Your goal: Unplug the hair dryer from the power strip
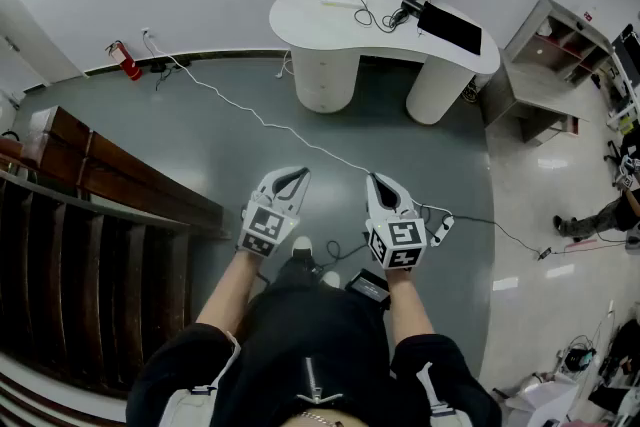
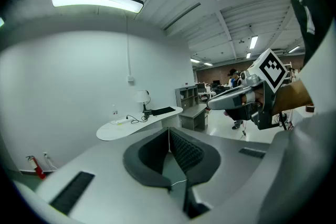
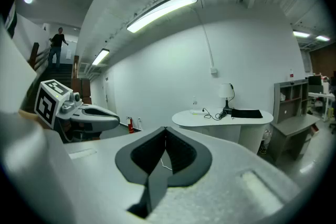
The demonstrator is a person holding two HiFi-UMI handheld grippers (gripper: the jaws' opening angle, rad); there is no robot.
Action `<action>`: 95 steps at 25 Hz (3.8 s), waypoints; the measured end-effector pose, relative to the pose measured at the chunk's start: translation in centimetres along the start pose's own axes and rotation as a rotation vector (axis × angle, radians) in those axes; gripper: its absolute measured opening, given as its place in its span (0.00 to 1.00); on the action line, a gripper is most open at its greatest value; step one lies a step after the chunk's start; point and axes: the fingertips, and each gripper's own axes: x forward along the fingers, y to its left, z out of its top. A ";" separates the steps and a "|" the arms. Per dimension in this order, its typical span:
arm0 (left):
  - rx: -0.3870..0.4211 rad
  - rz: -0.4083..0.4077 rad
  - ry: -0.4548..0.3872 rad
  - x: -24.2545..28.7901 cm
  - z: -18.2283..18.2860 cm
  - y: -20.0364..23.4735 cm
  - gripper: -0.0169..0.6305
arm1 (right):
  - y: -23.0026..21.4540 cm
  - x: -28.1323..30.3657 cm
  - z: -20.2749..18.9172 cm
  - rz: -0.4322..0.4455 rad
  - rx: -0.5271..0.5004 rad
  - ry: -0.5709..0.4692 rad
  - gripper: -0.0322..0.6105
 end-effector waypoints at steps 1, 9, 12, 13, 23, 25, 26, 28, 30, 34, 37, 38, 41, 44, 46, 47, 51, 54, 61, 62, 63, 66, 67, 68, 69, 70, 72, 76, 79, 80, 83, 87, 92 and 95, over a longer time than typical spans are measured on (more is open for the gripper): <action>-0.001 -0.001 -0.001 0.0 0.1 -0.3 0.05 | -0.2 -0.4 0.1 -0.002 0.005 -0.005 0.06; 0.014 -0.002 -0.012 0.5 1.2 -2.2 0.05 | -1.5 -2.6 0.7 -0.027 -0.016 -0.031 0.06; 0.016 0.000 -0.010 0.2 1.1 -2.5 0.05 | -1.1 -2.7 0.3 -0.022 -0.013 -0.033 0.06; 0.015 0.001 -0.009 0.1 1.0 -2.6 0.05 | -1.0 -2.7 0.3 -0.019 -0.012 -0.033 0.06; 0.007 0.013 0.004 0.2 0.5 -2.5 0.05 | -0.7 -2.4 -0.1 0.002 -0.005 -0.027 0.06; 0.008 0.015 0.004 0.3 0.7 -2.4 0.05 | -0.8 -2.2 -0.1 0.003 -0.003 -0.025 0.06; 0.010 0.016 0.004 0.3 0.7 -2.4 0.05 | -0.9 -2.1 -0.1 0.005 -0.001 -0.023 0.06; 0.011 0.016 0.004 0.5 0.8 -2.1 0.05 | -0.9 -1.7 0.0 0.008 0.002 -0.023 0.06; 0.007 0.018 0.005 0.8 0.8 -1.4 0.05 | -0.8 -1.0 0.3 0.012 0.003 -0.023 0.06; -0.006 0.024 -0.004 1.9 1.0 0.0 0.05 | -1.4 0.5 0.8 0.016 -0.004 -0.017 0.06; -0.010 0.020 -0.008 3.3 1.0 1.3 0.05 | -1.9 2.3 1.4 0.016 -0.007 -0.015 0.06; -0.013 0.019 -0.007 3.8 1.0 1.8 0.05 | -2.1 2.8 1.5 0.016 -0.009 -0.013 0.06; -0.025 0.011 -0.010 5.6 1.1 3.2 0.05 | -2.9 4.7 2.1 0.013 -0.019 -0.001 0.06; -0.025 -0.001 -0.013 7.6 1.3 5.3 0.05 | -3.8 7.4 2.9 0.006 -0.021 0.004 0.06; -0.024 -0.008 -0.013 8.8 1.4 6.9 0.05 | -4.2 9.2 3.6 0.001 -0.021 0.006 0.06; -0.025 -0.012 -0.013 9.4 1.5 7.7 0.05 | -4.4 10.2 3.9 -0.002 -0.022 0.007 0.06; -0.027 -0.028 -0.018 11.6 2.0 11.0 0.05 | -4.8 13.8 5.4 -0.012 -0.027 0.007 0.06; -0.029 -0.044 -0.025 13.3 2.3 13.2 0.05 | -5.4 16.2 6.4 -0.025 -0.032 0.009 0.06; -0.008 -0.068 -0.032 15.8 2.9 18.8 0.05 | -6.1 21.6 8.8 -0.067 -0.036 0.000 0.06; -0.009 -0.071 -0.034 16.2 2.9 19.4 0.05 | -6.3 22.1 9.0 -0.074 -0.035 -0.002 0.06; -0.011 -0.074 -0.036 16.5 2.9 19.9 0.05 | -6.5 22.5 9.1 -0.080 -0.034 -0.003 0.06; -0.016 -0.082 -0.032 17.3 2.7 20.9 0.05 | -7.0 23.2 9.1 -0.094 -0.031 0.000 0.06; -0.017 -0.084 -0.030 17.5 2.6 21.1 0.05 | -7.2 23.4 9.1 -0.098 -0.029 0.004 0.06; -0.020 -0.086 -0.029 17.8 2.5 21.2 0.05 | -7.5 23.7 9.0 -0.102 -0.026 0.007 0.06; -0.024 -0.088 -0.027 18.1 2.4 21.4 0.05 | -7.7 23.9 8.9 -0.104 -0.022 0.009 0.06; -0.027 -0.088 -0.024 18.4 2.2 21.6 0.05 | -7.9 24.2 8.8 -0.104 -0.019 0.011 0.06; -0.031 -0.089 -0.019 19.0 2.0 21.9 0.05 | -8.3 24.9 8.6 -0.103 -0.016 0.016 0.06; -0.032 -0.086 -0.008 20.9 1.8 22.8 0.05 | -9.5 27.1 8.6 -0.089 -0.009 0.023 0.06; -0.030 -0.079 0.004 23.0 1.7 23.8 0.05 | -10.8 29.2 8.8 -0.073 -0.003 0.024 0.06; -0.030 -0.076 0.006 23.8 1.8 24.2 0.05 | -11.4 30.0 8.9 -0.068 -0.003 0.025 0.06; -0.033 -0.071 0.016 26.4 1.9 25.1 0.05 | -13.4 32.2 9.1 -0.053 -0.005 0.029 0.06; -0.029 -0.063 0.045 30.3 2.2 26.5 0.05 | -16.8 35.2 9.9 -0.041 0.003 0.032 0.06; -0.033 -0.032 0.070 34.8 3.0 28.1 0.05 | -21.2 38.6 10.8 -0.006 0.000 0.043 0.06; -0.045 -0.011 0.083 37.3 3.3 29.0 0.05 | -23.5 40.5 11.1 0.018 -0.002 0.051 0.06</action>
